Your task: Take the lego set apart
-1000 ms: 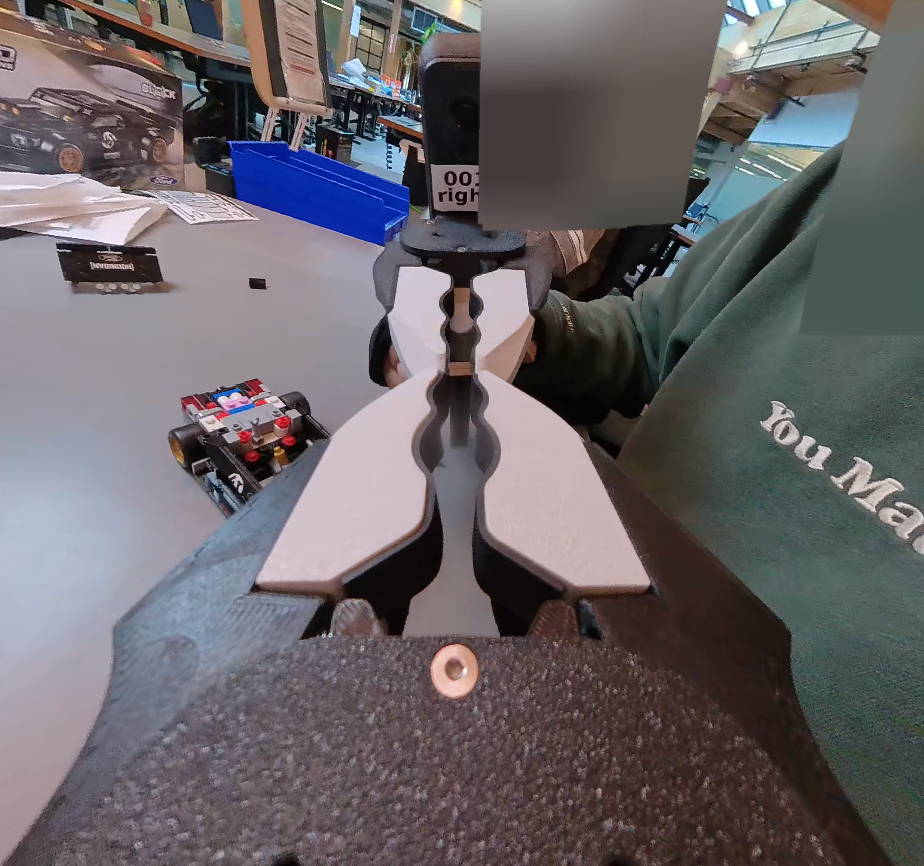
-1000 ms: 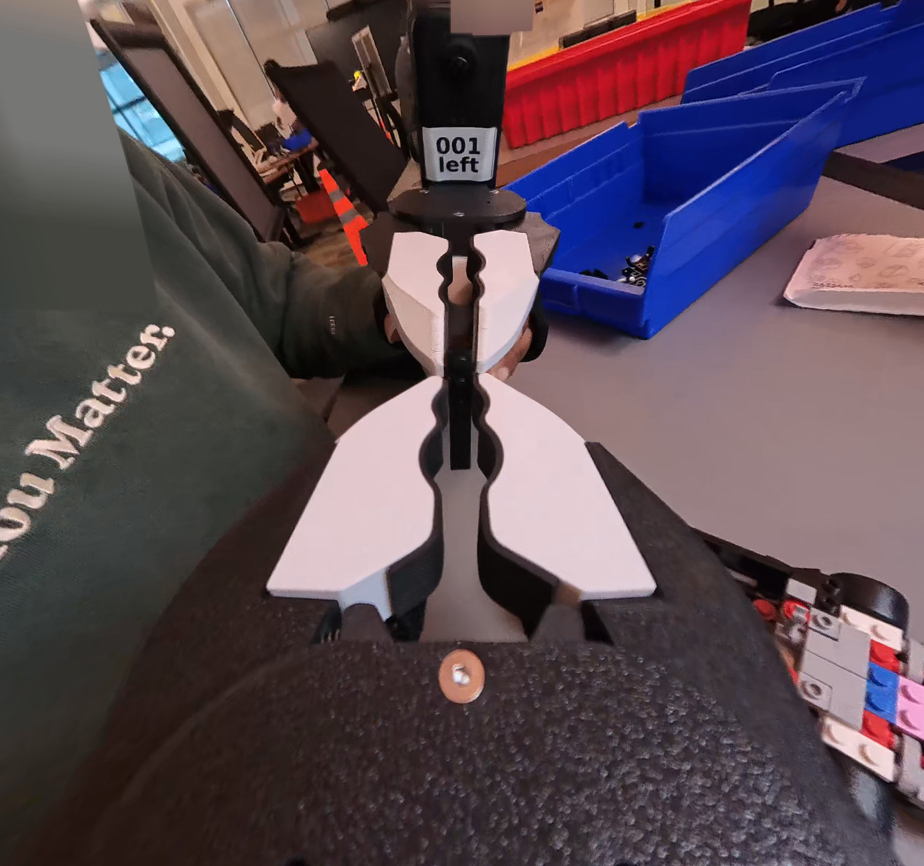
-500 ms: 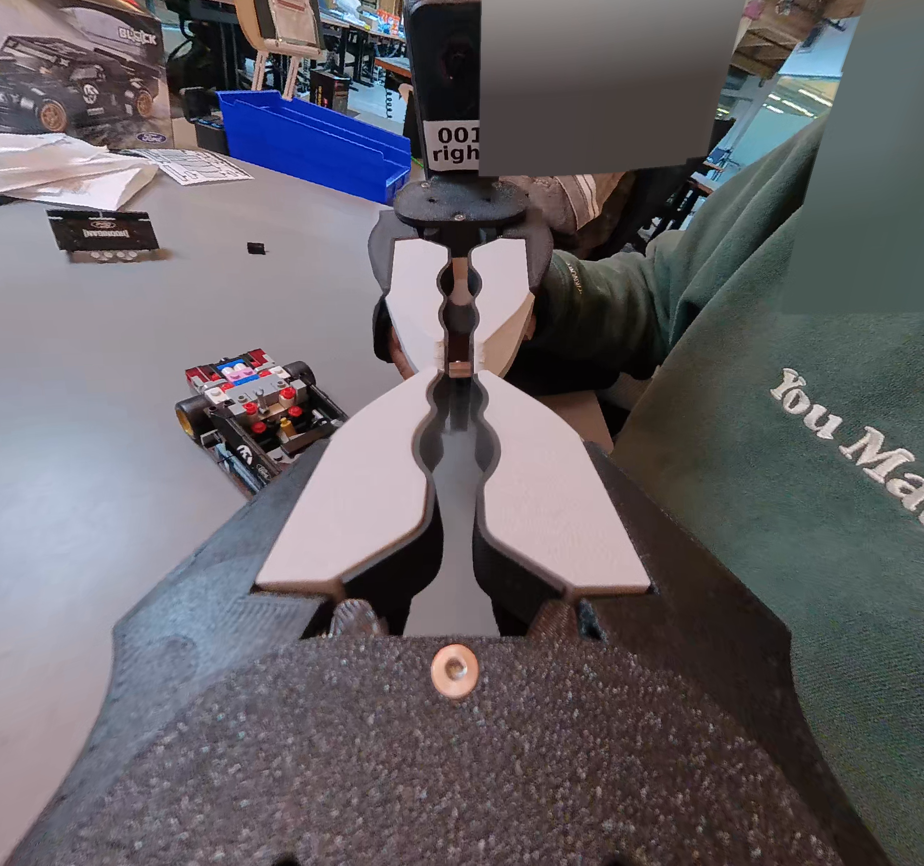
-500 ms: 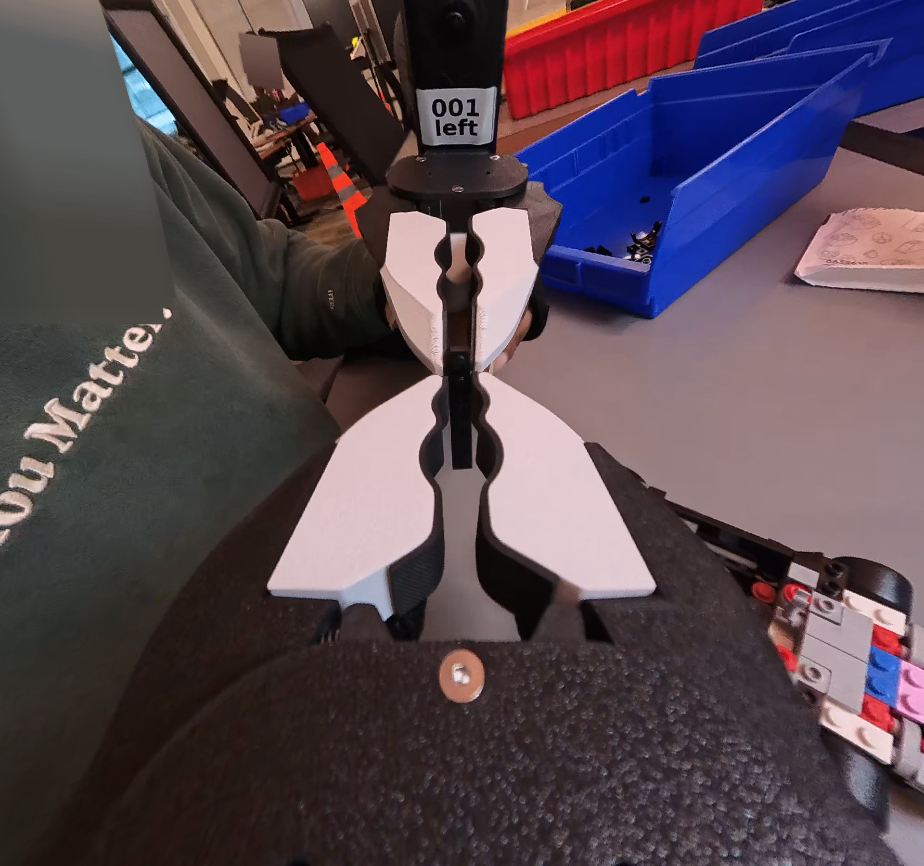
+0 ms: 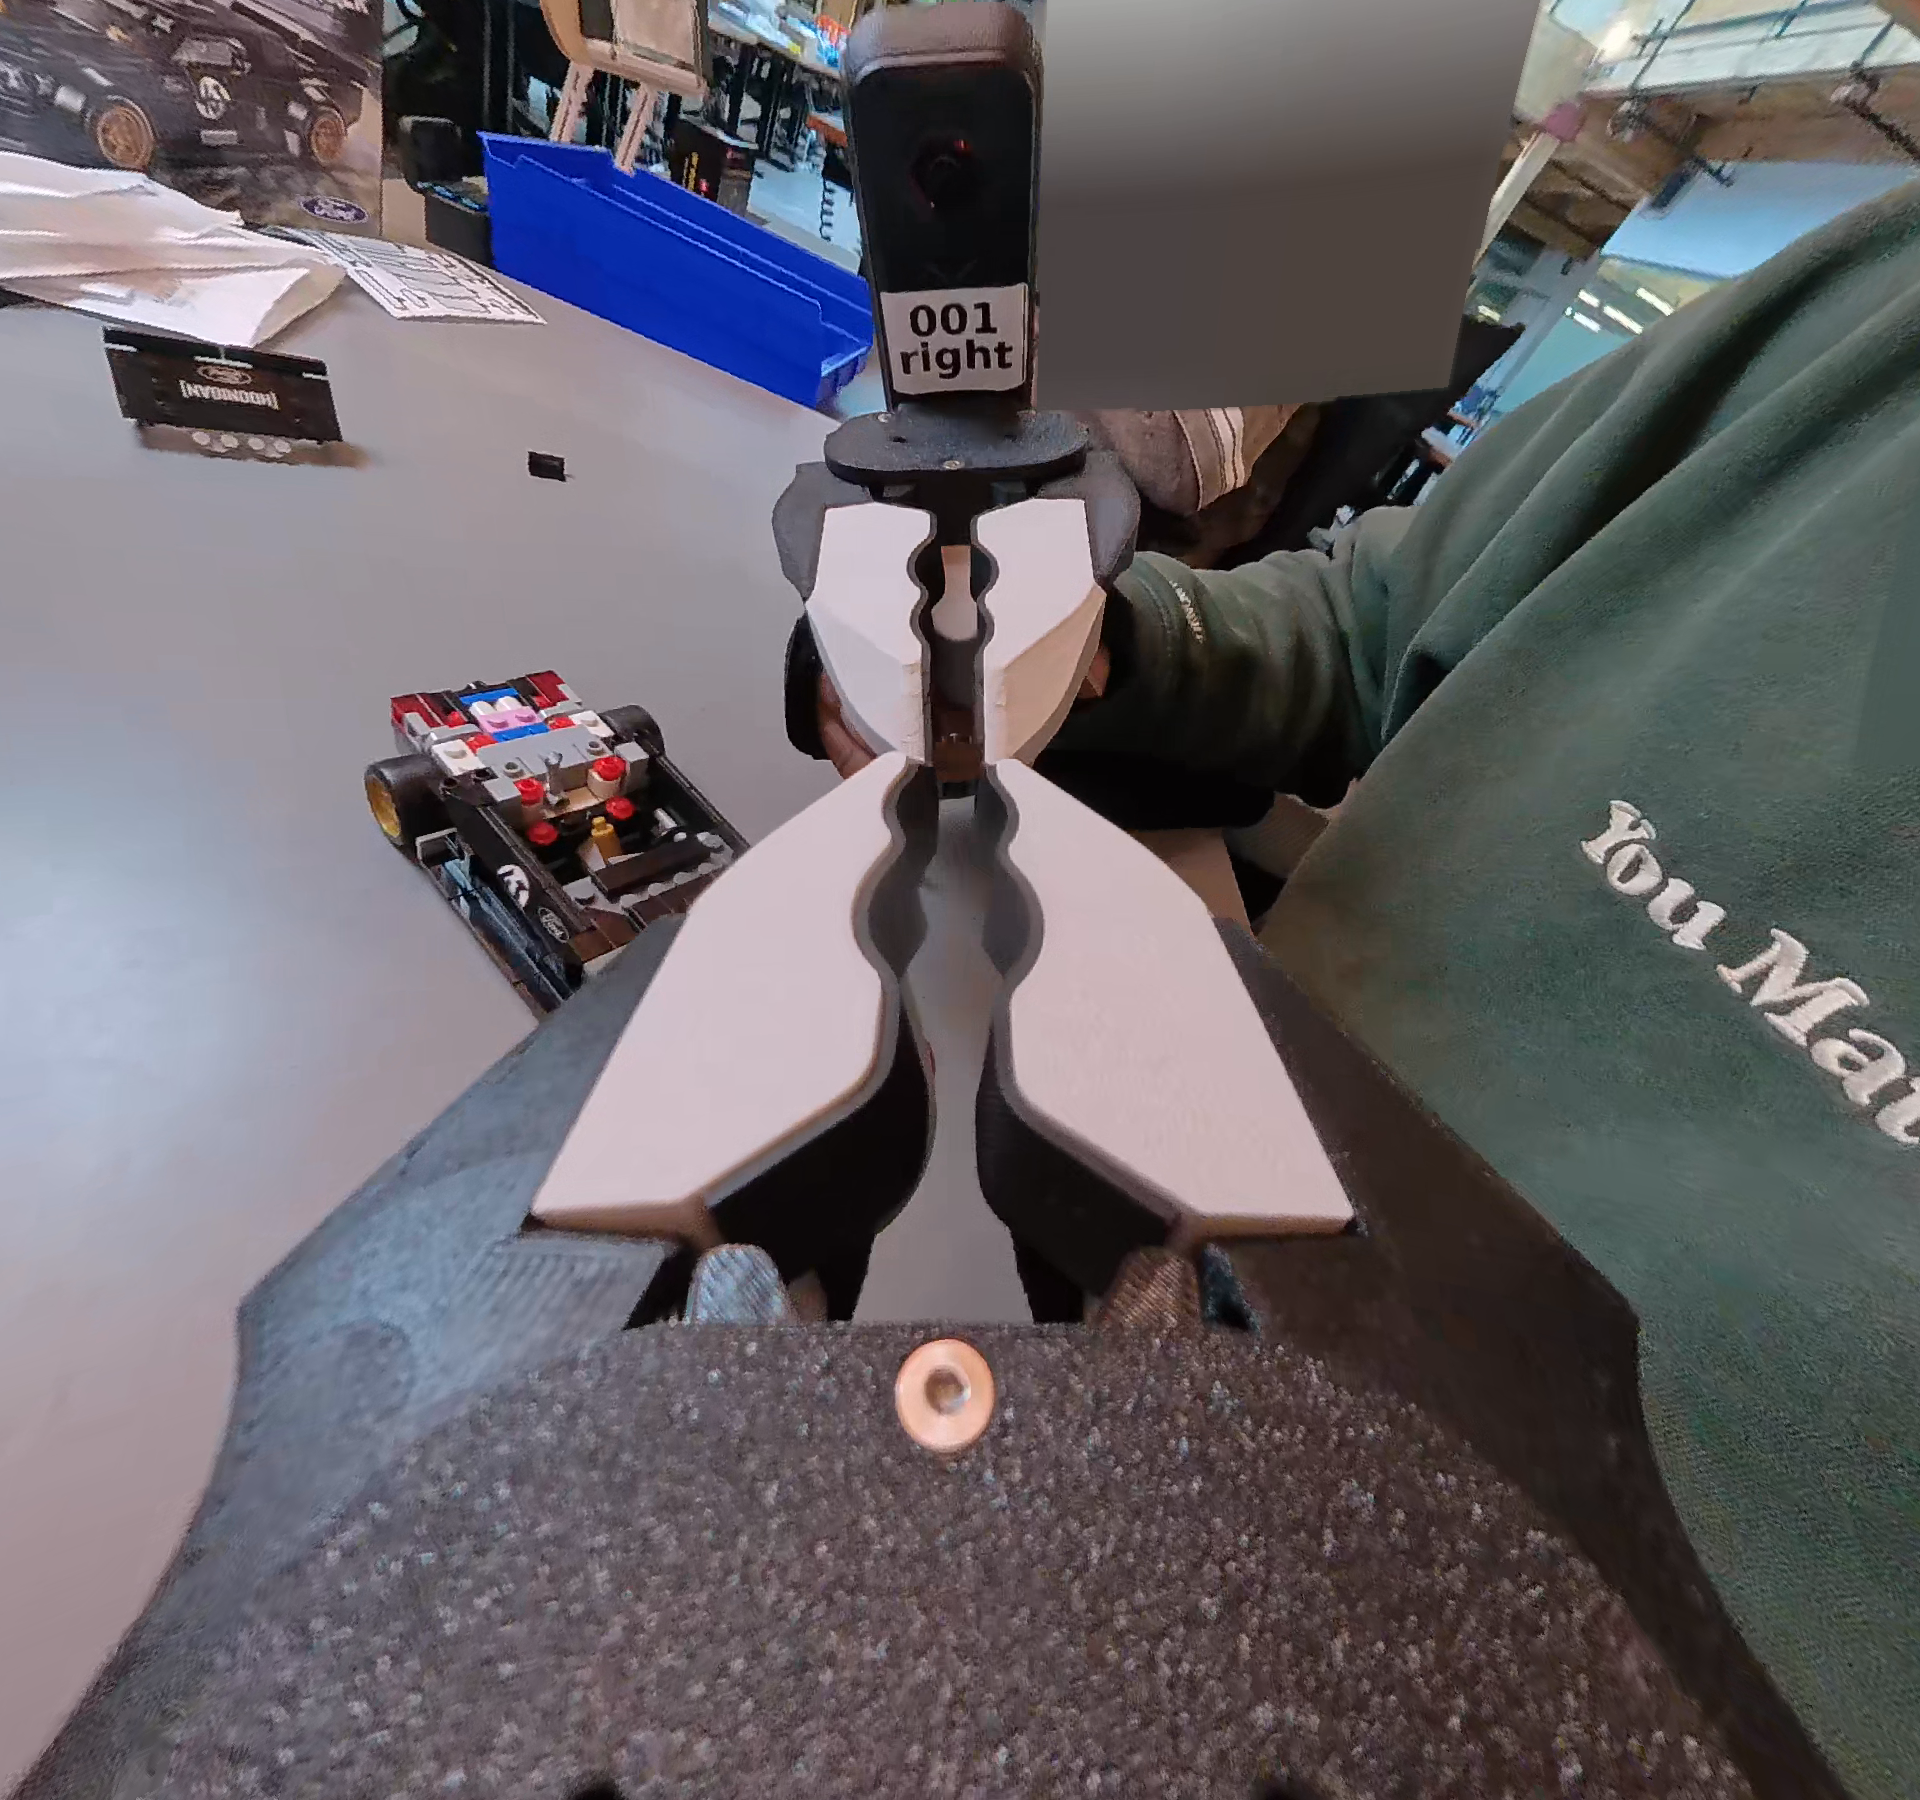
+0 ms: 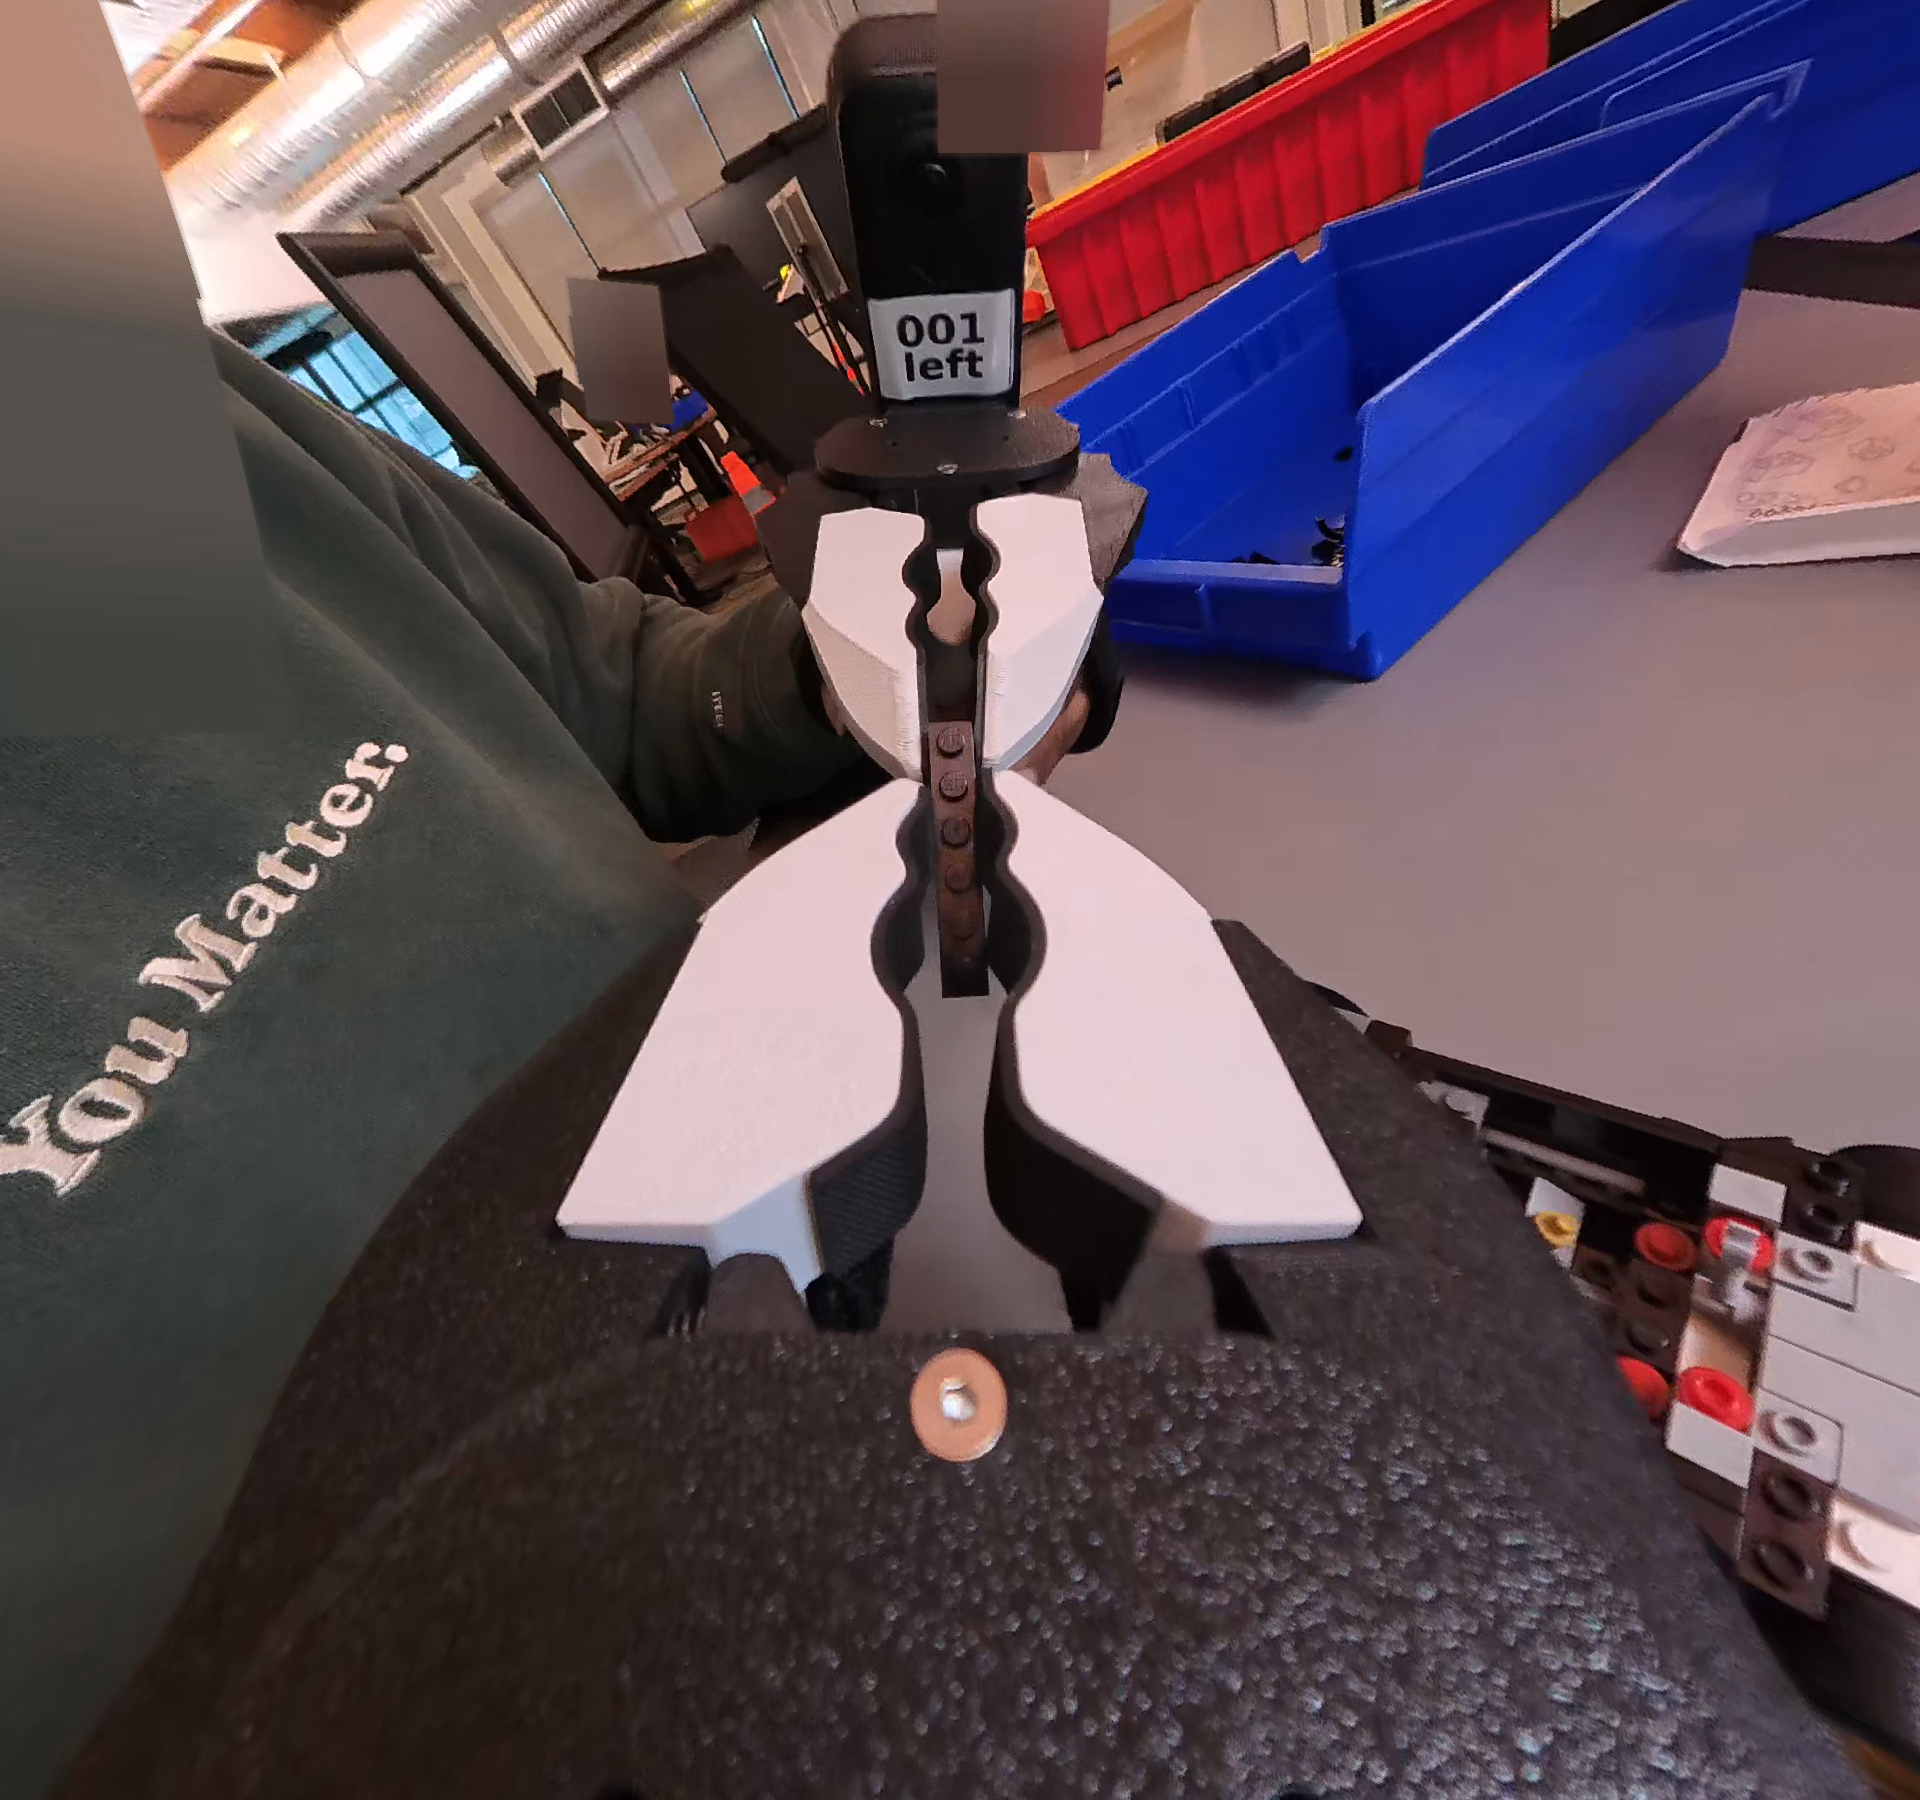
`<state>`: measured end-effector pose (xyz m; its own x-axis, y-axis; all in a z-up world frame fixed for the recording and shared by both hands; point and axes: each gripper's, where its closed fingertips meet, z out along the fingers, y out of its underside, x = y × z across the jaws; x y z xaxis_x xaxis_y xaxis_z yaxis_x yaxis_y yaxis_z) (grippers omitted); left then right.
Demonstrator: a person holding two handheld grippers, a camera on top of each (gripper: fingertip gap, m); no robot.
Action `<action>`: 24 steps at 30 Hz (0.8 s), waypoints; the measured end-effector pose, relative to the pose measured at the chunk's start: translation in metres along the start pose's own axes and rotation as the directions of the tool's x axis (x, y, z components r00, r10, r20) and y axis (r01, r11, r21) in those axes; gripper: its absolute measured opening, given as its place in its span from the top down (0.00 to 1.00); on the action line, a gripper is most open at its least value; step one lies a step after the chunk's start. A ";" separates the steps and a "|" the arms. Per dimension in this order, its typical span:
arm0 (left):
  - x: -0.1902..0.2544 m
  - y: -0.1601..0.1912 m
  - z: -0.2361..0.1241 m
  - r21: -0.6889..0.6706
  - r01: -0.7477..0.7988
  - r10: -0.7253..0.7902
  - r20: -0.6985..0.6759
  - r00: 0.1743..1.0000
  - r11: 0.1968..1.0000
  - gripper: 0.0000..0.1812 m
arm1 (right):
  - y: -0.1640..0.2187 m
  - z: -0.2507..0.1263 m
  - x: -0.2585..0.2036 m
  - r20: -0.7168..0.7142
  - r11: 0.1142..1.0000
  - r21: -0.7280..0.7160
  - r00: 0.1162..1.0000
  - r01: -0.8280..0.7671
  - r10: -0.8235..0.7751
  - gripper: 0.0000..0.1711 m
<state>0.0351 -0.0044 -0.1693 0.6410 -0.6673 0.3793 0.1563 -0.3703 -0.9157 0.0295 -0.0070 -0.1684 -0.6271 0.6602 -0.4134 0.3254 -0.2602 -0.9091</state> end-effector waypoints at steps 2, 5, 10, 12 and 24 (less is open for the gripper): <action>0.000 -0.002 0.001 0.018 0.017 -0.017 -0.007 1.000 1.000 0.95 | -0.003 -0.001 0.000 0.006 0.999 0.027 1.000 -0.018 0.018 0.96; 0.000 -0.004 0.001 0.043 0.029 -0.029 -0.010 1.000 0.999 0.95 | -0.007 -0.003 0.000 0.020 0.997 0.064 0.999 -0.049 0.048 0.96; -0.001 -0.005 0.003 0.061 0.038 -0.038 0.003 0.999 0.997 0.95 | -0.010 -0.005 0.001 0.035 0.991 0.098 0.996 -0.091 0.088 0.96; -0.002 -0.005 0.004 0.061 0.022 -0.023 0.022 0.999 0.998 0.95 | -0.011 -0.007 0.002 0.041 0.989 0.108 0.994 -0.105 0.101 0.96; -0.014 0.020 0.015 -0.064 0.016 -0.011 0.065 0.998 0.998 0.95 | -0.041 -0.040 0.014 -0.042 0.959 0.278 0.996 -0.062 0.076 0.95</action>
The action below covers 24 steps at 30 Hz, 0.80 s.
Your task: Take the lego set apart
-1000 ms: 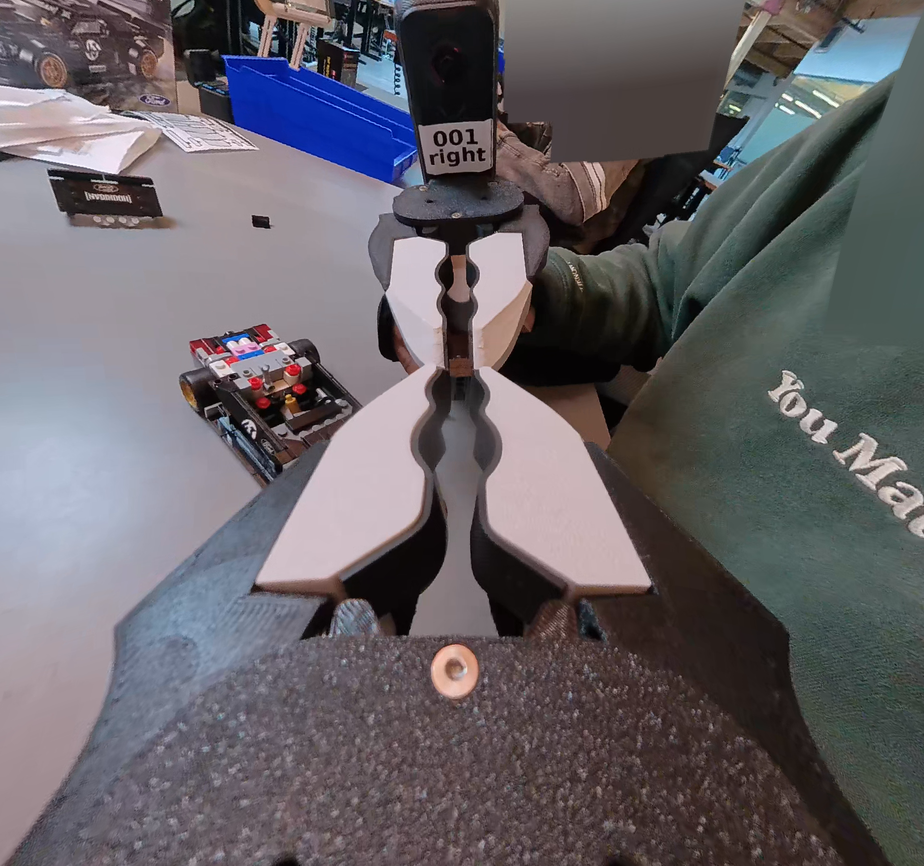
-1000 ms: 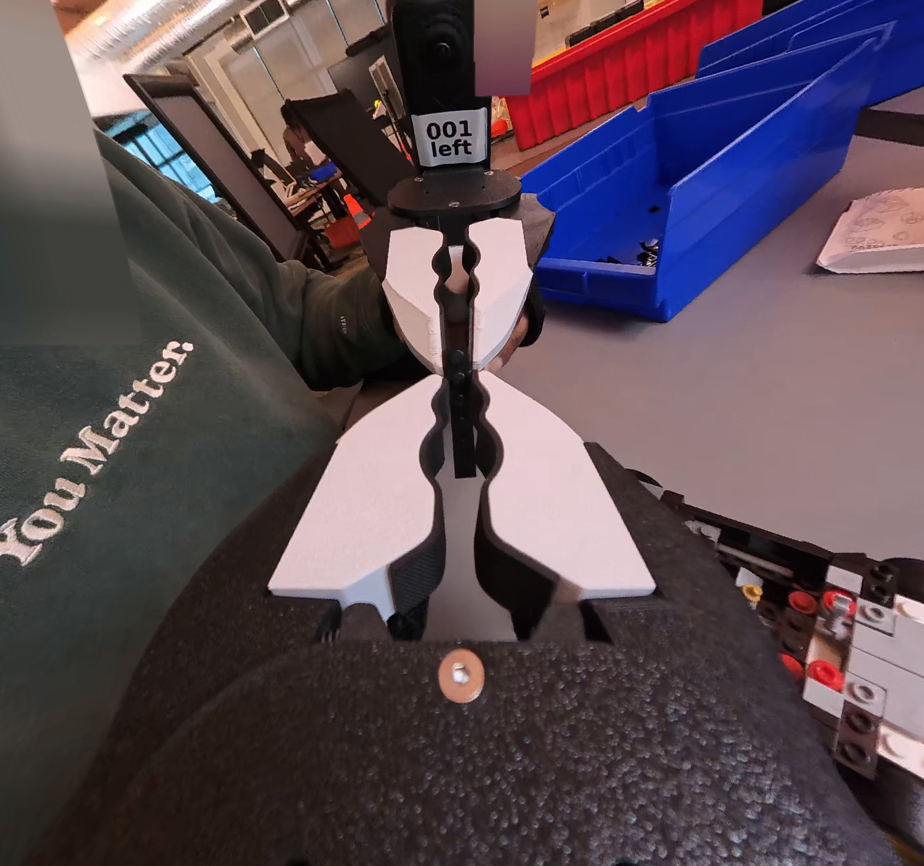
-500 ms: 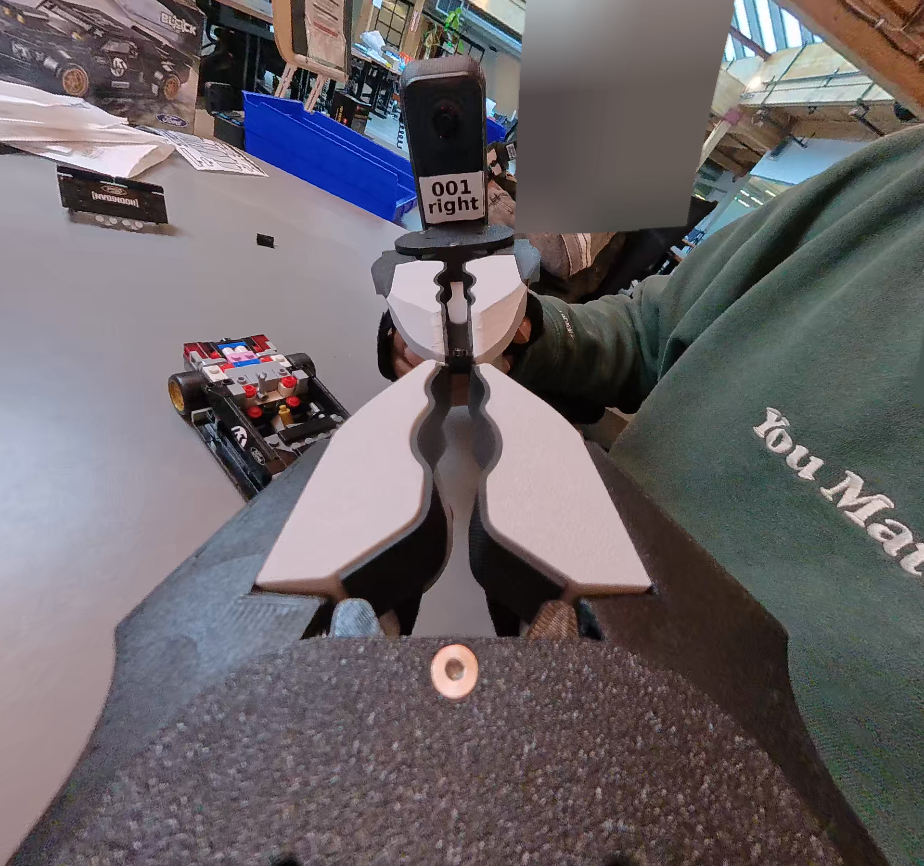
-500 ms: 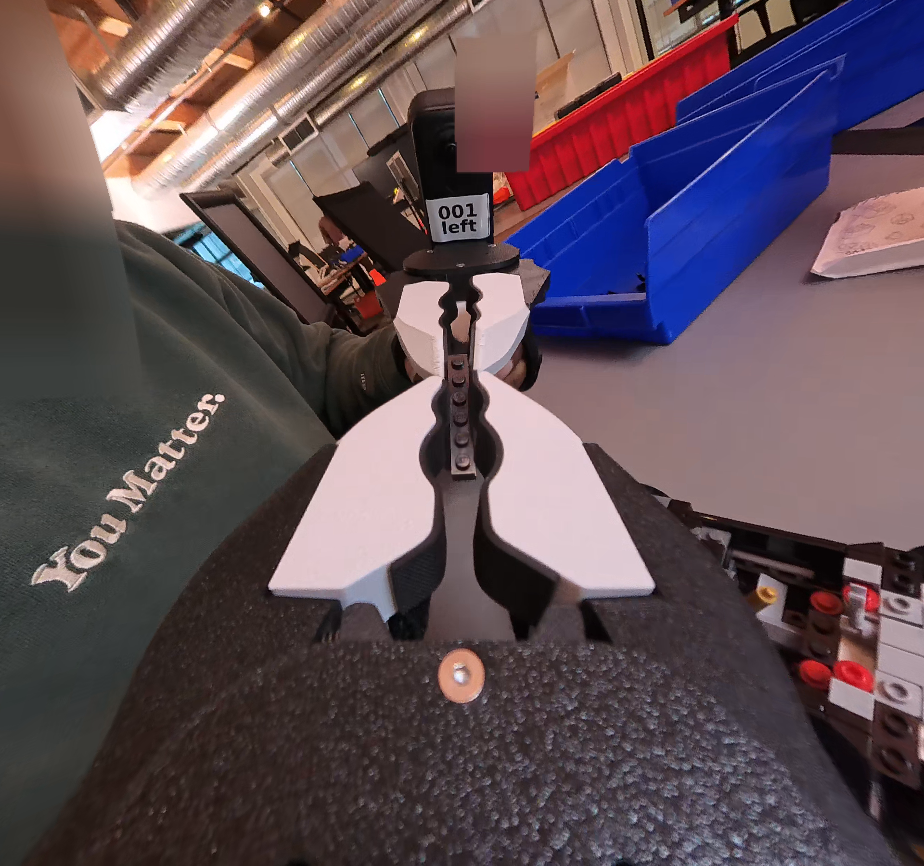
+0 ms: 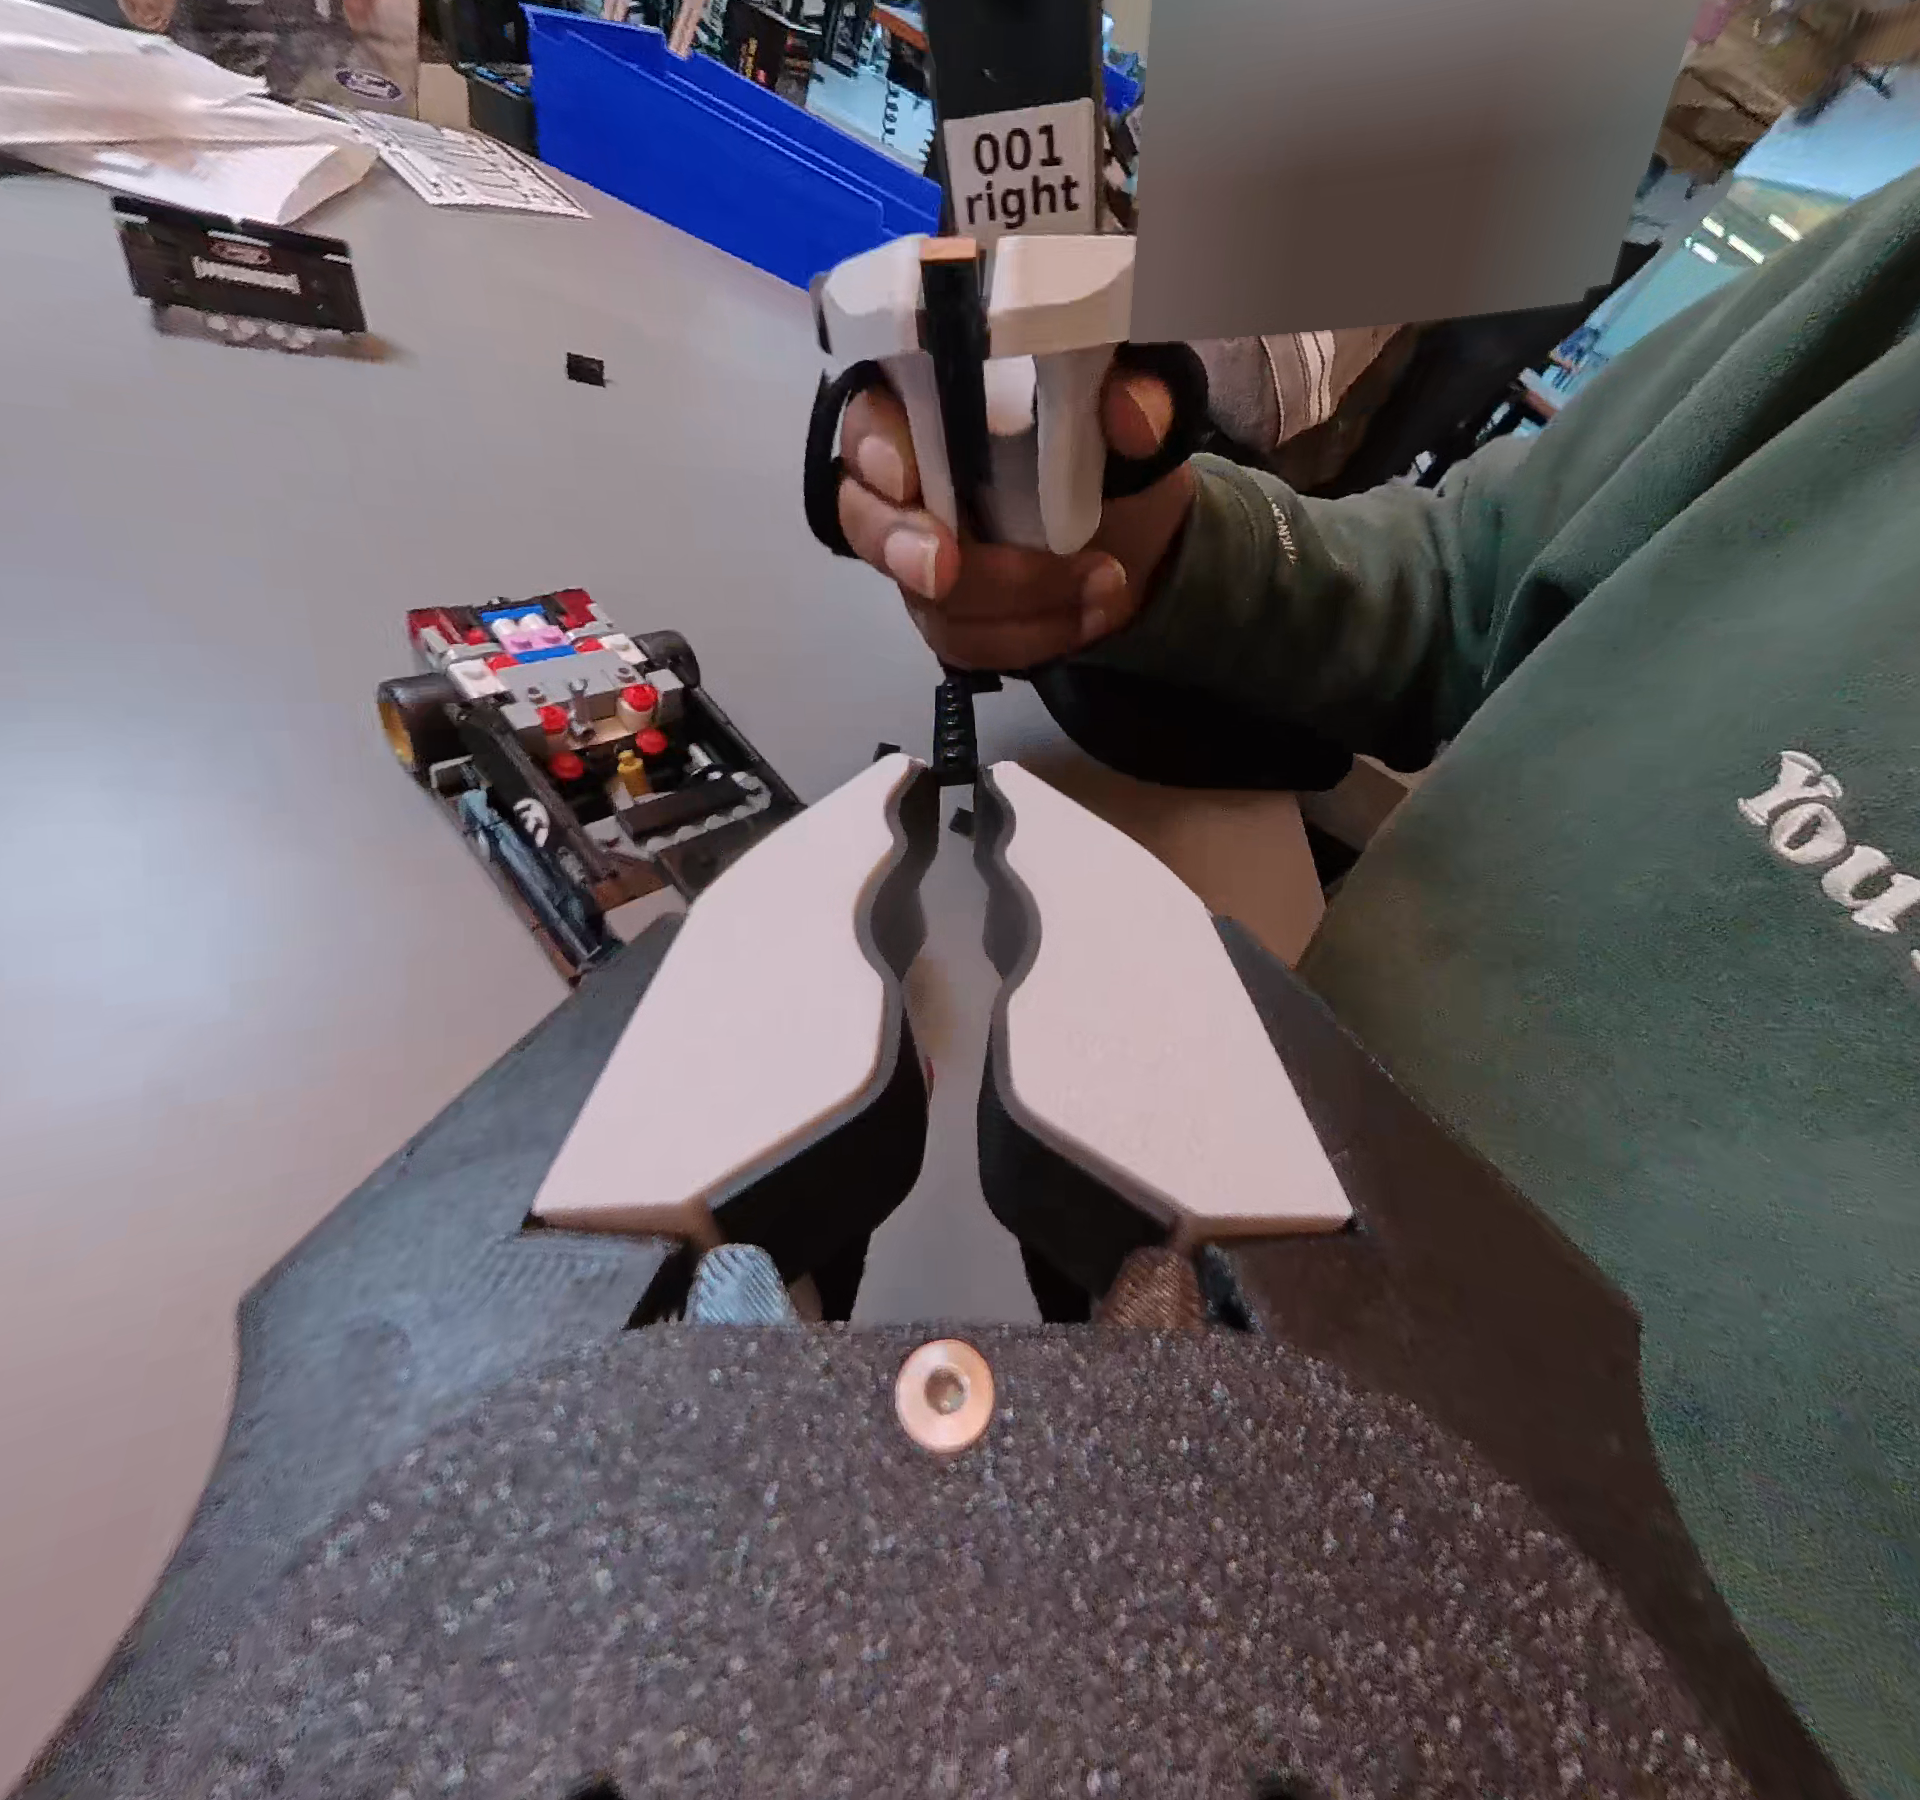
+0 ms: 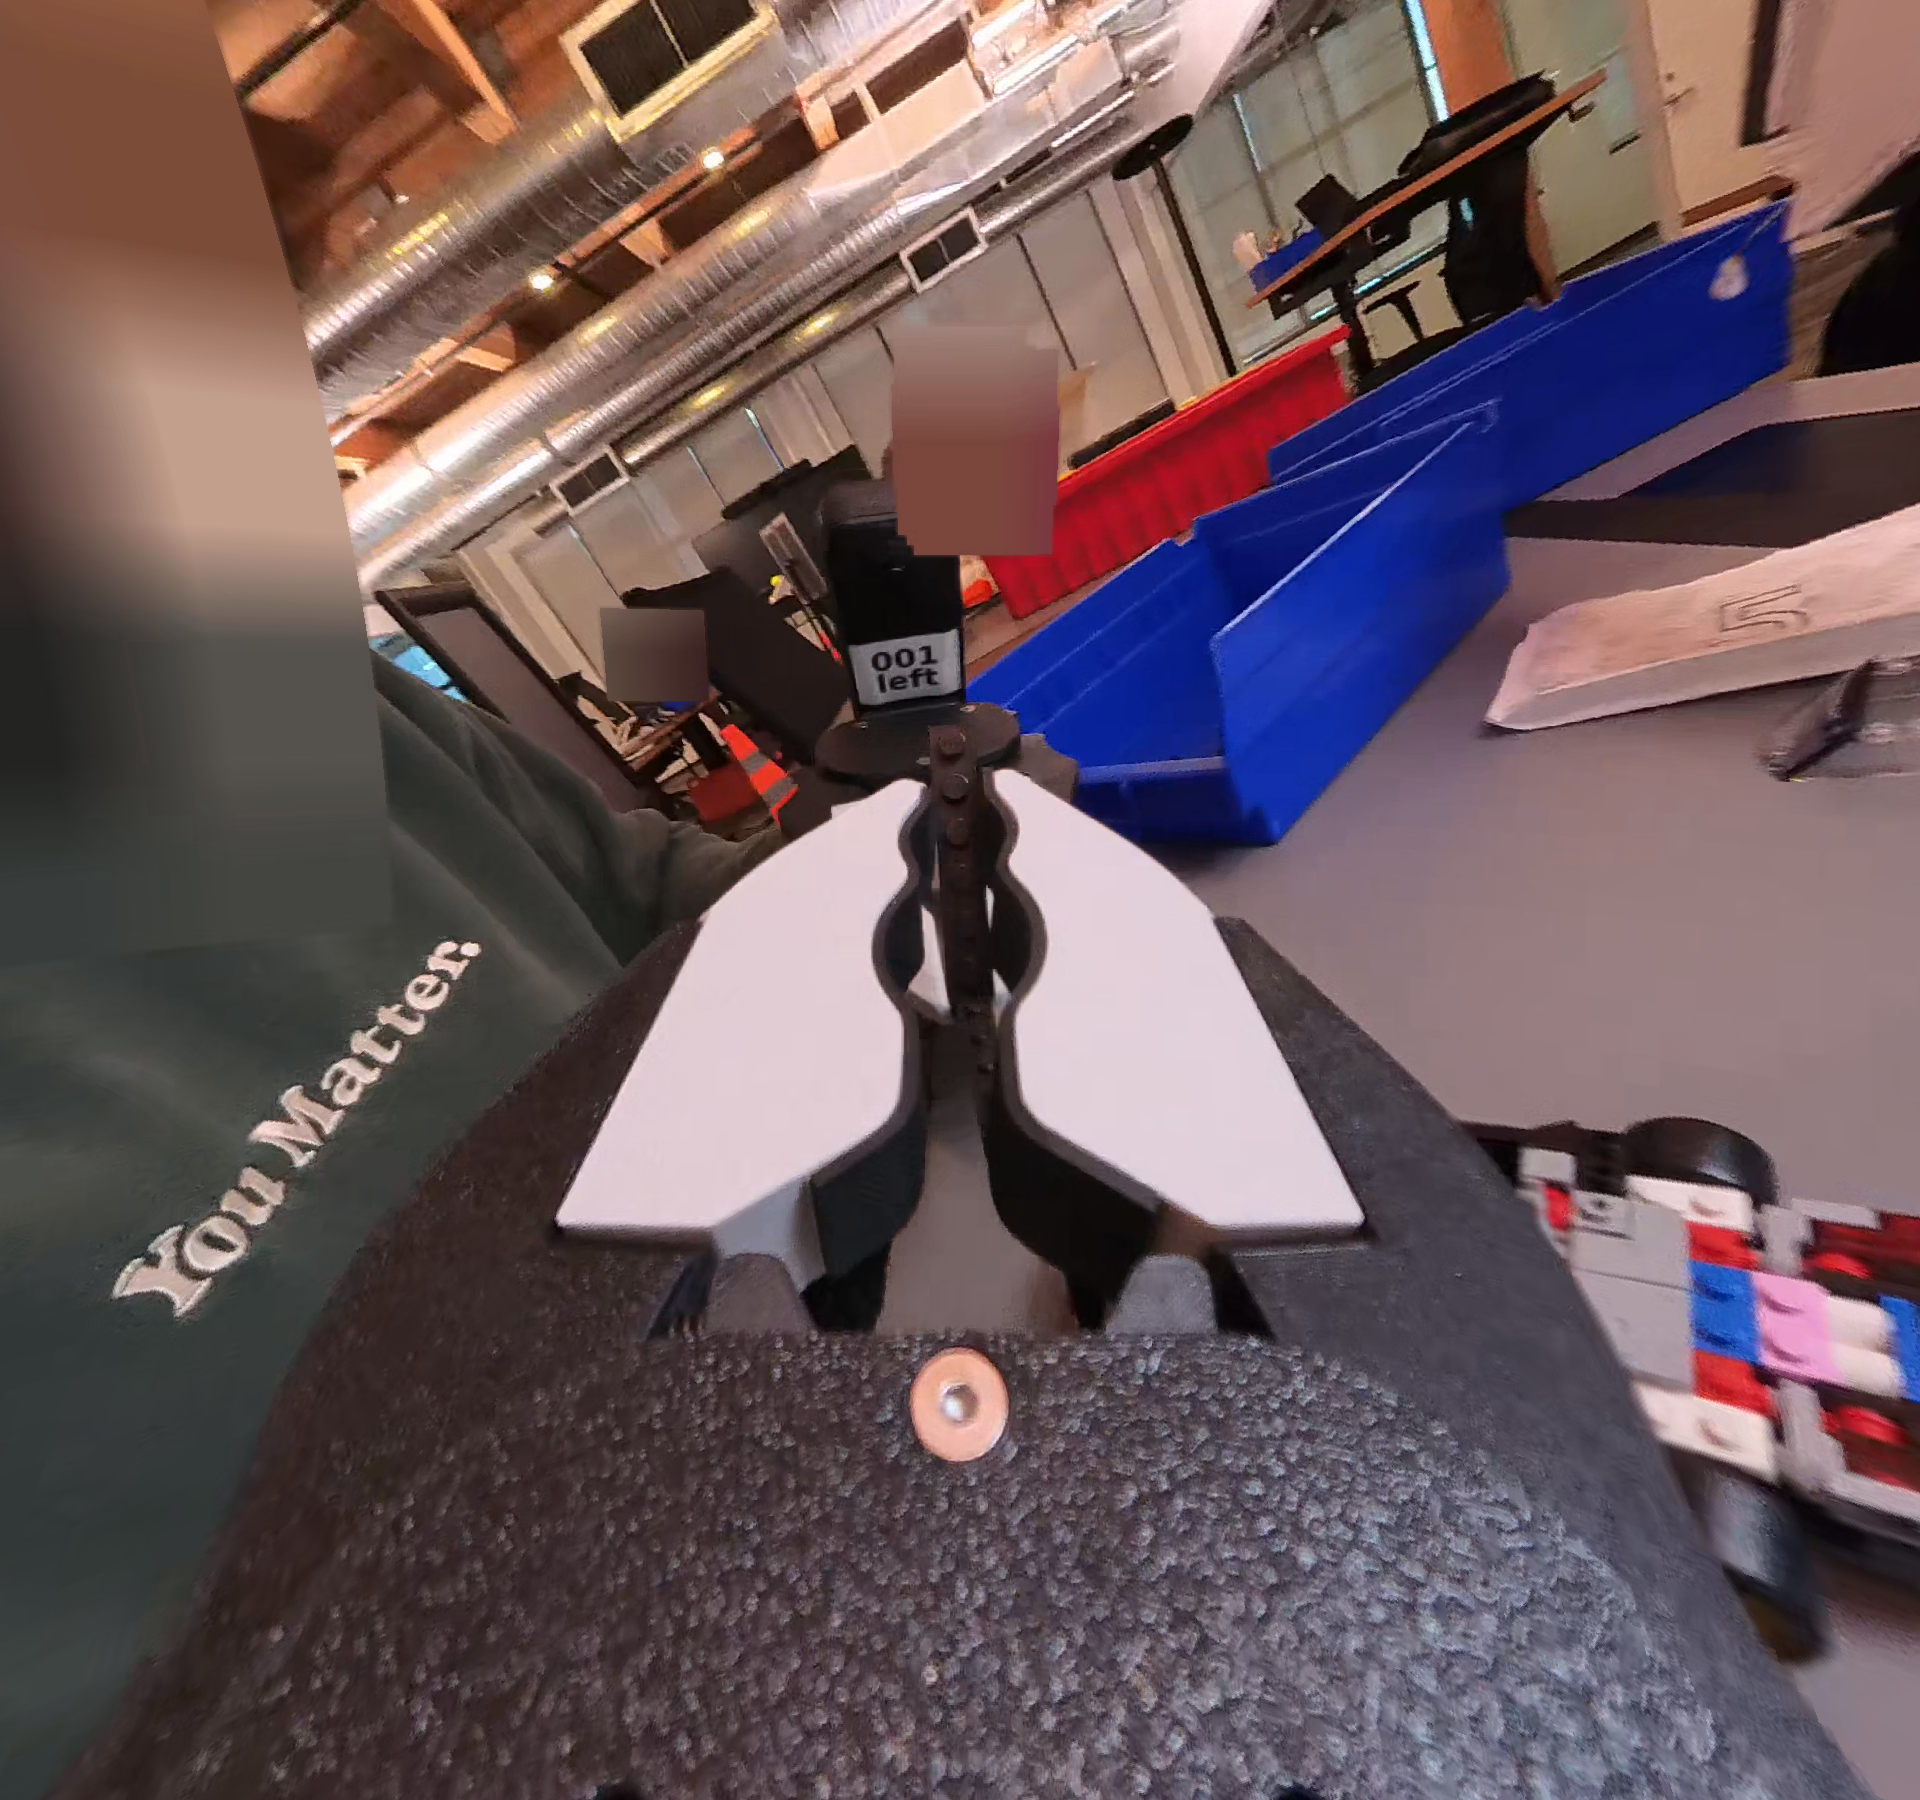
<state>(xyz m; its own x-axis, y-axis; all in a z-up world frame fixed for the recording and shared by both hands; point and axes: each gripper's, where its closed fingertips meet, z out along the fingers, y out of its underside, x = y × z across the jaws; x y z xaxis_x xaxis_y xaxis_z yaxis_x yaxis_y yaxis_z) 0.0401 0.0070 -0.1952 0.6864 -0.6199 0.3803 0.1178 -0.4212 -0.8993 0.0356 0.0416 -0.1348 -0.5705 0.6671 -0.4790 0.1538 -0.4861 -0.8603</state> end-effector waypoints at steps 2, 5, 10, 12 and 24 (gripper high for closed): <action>-0.003 -0.005 -0.006 0.041 0.009 -0.009 0.003 1.000 0.999 0.95 | 0.004 -0.001 0.005 -0.021 0.999 -0.039 1.000 0.002 -0.003 0.95; -0.007 -0.015 -0.016 0.068 -0.025 0.023 0.033 0.999 0.997 0.95 | 0.010 0.000 0.005 -0.041 0.994 -0.103 0.998 0.048 -0.053 0.95; -0.022 -0.026 -0.040 0.065 -0.103 0.092 0.149 0.984 0.993 0.95 | 0.016 -0.002 0.013 -0.104 0.980 -0.181 0.989 0.087 -0.108 0.95; -0.031 -0.034 -0.057 0.056 -0.150 0.132 0.240 0.962 0.987 0.96 | 0.019 -0.002 0.017 -0.139 0.967 -0.221 0.977 0.130 -0.163 0.95; -0.105 -0.052 -0.216 -0.020 -0.233 0.135 0.862 0.489 0.972 0.95 | 0.011 -0.009 0.031 -0.219 0.977 -0.198 0.968 0.082 -0.126 0.95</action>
